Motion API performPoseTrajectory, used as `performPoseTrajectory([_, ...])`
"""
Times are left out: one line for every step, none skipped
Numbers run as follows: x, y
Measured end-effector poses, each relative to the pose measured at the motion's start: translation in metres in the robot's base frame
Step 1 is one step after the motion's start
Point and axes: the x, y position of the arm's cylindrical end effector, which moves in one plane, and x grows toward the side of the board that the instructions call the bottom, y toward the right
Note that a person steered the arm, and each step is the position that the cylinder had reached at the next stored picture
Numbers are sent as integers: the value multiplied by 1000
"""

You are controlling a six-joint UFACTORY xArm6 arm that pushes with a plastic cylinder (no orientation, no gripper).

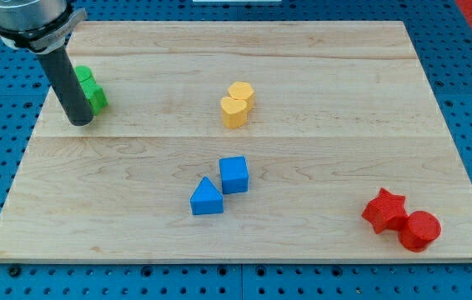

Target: Place yellow heart vertically above red star

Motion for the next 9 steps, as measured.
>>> performPoseTrajectory([12,-7])
performPoseTrajectory([40,-13])
performPoseTrajectory([61,43])
performPoseTrajectory([61,110])
performPoseTrajectory([66,153])
performPoseTrajectory([34,153])
performPoseTrajectory([1,159])
performPoseTrajectory([-2,234])
performPoseTrajectory([-2,309])
